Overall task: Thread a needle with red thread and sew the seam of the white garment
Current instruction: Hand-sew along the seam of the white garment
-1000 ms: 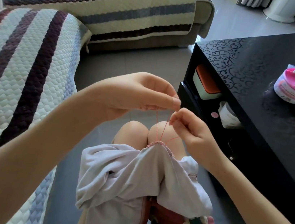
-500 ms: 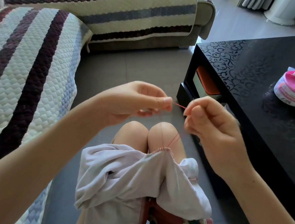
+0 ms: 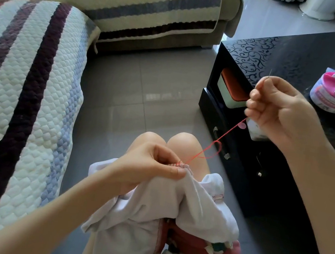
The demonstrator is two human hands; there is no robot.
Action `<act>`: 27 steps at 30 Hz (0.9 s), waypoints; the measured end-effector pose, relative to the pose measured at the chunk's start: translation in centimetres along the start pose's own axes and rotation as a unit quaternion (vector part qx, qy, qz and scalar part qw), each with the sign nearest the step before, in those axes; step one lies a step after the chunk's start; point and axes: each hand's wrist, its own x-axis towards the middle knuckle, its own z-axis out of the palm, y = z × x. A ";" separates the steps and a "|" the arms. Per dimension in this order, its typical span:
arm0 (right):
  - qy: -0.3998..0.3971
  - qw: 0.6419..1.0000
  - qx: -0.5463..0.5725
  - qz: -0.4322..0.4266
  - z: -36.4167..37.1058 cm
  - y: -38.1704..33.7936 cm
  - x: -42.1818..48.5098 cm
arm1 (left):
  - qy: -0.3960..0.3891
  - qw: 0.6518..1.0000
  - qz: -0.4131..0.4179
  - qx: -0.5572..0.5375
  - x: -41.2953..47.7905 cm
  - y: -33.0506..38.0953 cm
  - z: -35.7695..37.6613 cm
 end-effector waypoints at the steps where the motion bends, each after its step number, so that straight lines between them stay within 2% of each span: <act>1: 0.010 1.000 0.011 0.015 -0.9 0.2 1.2 | 0.002 1.000 -0.007 -0.002 -0.2 0.1 0.0; 4: 0.137 0.989 -0.059 -0.012 -3.6 1.4 4.8 | 0.004 1.000 -0.028 -0.001 -0.5 0.3 -0.1; 6: 0.225 0.958 -0.166 -0.067 -4.9 2.2 6.5 | 0.006 0.999 -0.035 0.000 -0.7 0.4 -0.2; 7: 0.241 0.939 -0.232 -0.082 -5.0 2.5 6.6 | 0.007 0.999 -0.036 -0.002 -0.7 0.4 -0.1; 8: 0.222 0.926 -0.296 -0.082 -4.5 2.9 6.3 | 0.008 0.999 -0.038 -0.004 -0.8 0.5 -0.2; 9: 0.167 0.921 -0.347 -0.069 -3.5 3.2 5.4 | 0.007 0.999 -0.040 -0.006 -0.8 0.5 -0.2; 10: 0.078 0.921 -0.378 -0.047 -2.3 3.6 4.0 | 0.006 0.999 -0.041 -0.010 -0.9 0.6 -0.2; 13: -0.206 0.895 -0.390 0.066 0.2 4.9 -0.4 | -0.002 0.999 -0.040 -0.011 -1.1 0.8 -0.3; 15: -0.309 0.865 -0.374 0.123 0.9 5.9 -2.6 | -0.007 0.999 -0.042 -0.010 -1.1 0.8 -0.3; 18: -0.336 0.867 -0.344 0.130 1.3 6.8 -4.0 | -0.003 0.999 -0.045 0.008 -1.1 0.7 -0.4; 22: -0.295 0.902 -0.305 0.085 1.9 6.5 -4.7 | -0.004 0.999 -0.050 0.007 -1.2 0.8 -0.3; 27: -0.244 0.926 -0.285 0.044 2.1 5.3 -4.4 | -0.002 0.999 -0.048 0.026 -1.5 1.1 -0.1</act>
